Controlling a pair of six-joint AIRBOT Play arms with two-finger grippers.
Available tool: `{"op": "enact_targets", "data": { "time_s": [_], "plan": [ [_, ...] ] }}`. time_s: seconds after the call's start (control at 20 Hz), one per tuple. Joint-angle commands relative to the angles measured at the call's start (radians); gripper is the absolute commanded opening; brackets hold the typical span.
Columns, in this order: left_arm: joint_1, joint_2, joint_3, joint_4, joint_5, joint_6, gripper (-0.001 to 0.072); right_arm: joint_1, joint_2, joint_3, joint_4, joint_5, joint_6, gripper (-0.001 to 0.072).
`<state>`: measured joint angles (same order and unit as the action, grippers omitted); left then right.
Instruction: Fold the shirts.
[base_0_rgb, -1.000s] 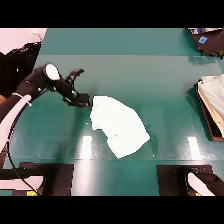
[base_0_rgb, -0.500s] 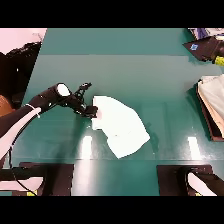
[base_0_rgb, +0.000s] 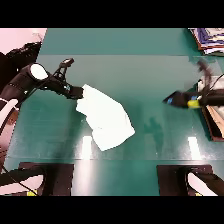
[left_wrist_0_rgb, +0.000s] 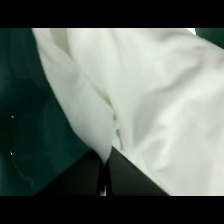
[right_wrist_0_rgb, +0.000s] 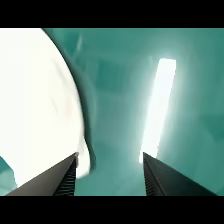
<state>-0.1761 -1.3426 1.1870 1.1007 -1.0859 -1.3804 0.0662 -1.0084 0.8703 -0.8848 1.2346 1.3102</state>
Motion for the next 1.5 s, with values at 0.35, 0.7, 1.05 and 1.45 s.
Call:
{"op": "enact_targets", "data": {
  "time_s": [0.35, 0.7, 1.05, 1.45],
  "plan": [
    [0.014, 0.019, 0.021, 0.023, -0.008, 0.001, 0.0024, 0.409, -0.348, -0.101, 0.185, -0.18, -0.063, 0.047],
    [0.015, 0.019, 0.021, 0.023, -0.031, 0.001, 0.0024, 0.495, -0.501, 0.052, 0.173, -0.16, -0.063, 0.0095],
    [0.015, 0.146, 0.092, 0.269, 0.008, -0.003, 0.0023, 0.341, -0.325, 0.244, -0.209, -0.103, 0.082, 0.0018],
    [0.014, 0.411, 0.472, 0.358, 0.122, 0.0, 0.0023, 0.053, -0.029, 0.687, -0.269, -0.095, 0.087, 0.0018]
  ]
}}
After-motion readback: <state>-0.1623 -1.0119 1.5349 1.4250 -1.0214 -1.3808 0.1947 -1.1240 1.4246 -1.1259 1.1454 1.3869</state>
